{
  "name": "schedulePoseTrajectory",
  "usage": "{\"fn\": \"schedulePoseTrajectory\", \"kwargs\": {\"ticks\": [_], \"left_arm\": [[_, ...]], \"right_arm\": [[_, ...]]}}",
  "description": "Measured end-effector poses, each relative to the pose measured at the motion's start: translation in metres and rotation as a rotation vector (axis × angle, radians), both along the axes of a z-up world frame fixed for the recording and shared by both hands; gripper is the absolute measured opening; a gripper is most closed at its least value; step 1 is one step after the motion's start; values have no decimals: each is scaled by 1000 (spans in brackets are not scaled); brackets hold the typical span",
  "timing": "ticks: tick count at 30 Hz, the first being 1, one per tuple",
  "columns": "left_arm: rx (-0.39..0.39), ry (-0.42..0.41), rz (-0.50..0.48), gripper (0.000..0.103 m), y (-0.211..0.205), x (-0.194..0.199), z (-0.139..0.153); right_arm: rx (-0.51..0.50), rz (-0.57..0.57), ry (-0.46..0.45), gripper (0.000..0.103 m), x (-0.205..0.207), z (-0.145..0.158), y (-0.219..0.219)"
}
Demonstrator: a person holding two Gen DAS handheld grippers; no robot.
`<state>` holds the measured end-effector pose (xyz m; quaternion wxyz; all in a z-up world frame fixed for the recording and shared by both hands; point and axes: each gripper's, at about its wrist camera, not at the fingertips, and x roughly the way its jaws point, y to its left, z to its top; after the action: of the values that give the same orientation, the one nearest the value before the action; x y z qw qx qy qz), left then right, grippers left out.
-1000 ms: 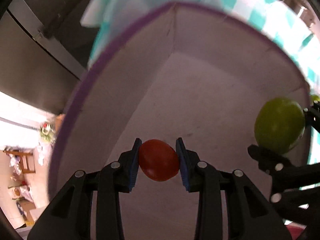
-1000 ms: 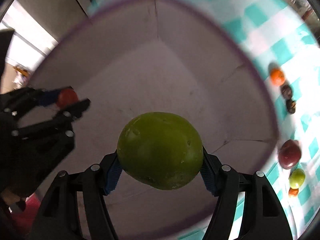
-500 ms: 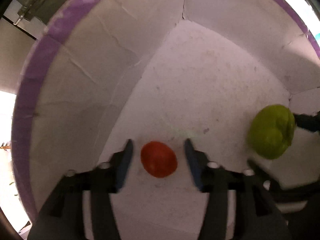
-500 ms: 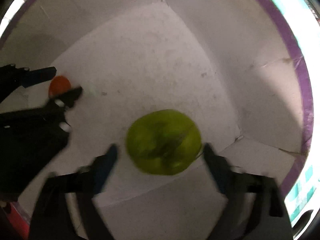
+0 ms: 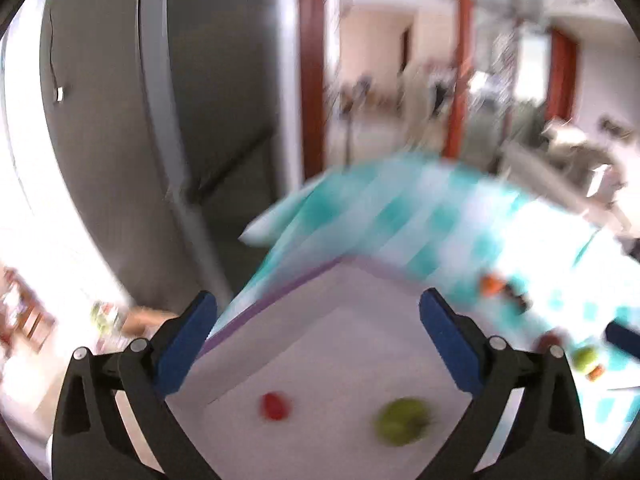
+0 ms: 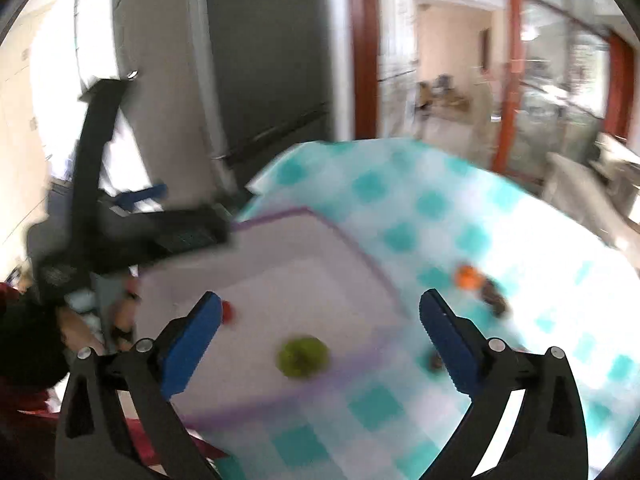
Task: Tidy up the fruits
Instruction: 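Withdraw both tools from the box back over the fruits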
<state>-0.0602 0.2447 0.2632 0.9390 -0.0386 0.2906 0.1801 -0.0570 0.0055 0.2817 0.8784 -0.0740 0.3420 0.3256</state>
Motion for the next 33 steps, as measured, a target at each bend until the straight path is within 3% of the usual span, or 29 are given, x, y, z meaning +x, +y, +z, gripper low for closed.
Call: {"fn": "schedulePoseTrajectory", "kwargs": {"ticks": [2,4,8,10,13,16,18,20,22,29,33], "left_arm": [[20,-49,-94,102,-56,-18,13],[17,-27,-185,102,-106,-25,6],[-85,169,-396,101,-198,-42,-42],[-76,237,-446,101,-219,-47,-73],[30,398,-538,101,-251,-42,-126],[47,537,-556,101,-266,-25,-171],[83,599,-556,101,-276,-13,-187],[121,612,-561,101,-283,-3,-198],[145,603,-564,101,-284,4,-203],[242,497,-584,100,-275,72,-219],[170,445,-559,96,-256,104,-227]], "right_arm": [[-36,-100,9,97,-19,-12,-35],[-35,-197,62,96,-38,-39,-92],[-4,-383,155,96,-49,-93,-189],[8,-475,179,96,-61,-110,-228],[7,-542,202,96,-42,-151,-224],[-36,-546,244,94,-28,-180,-229],[-72,-552,262,86,-23,-193,-236],[-94,-576,297,80,-7,-208,-240],[-91,-616,322,80,6,-222,-246],[-90,-705,362,70,66,-246,-254],[-89,-752,377,61,96,-258,-249]]}}
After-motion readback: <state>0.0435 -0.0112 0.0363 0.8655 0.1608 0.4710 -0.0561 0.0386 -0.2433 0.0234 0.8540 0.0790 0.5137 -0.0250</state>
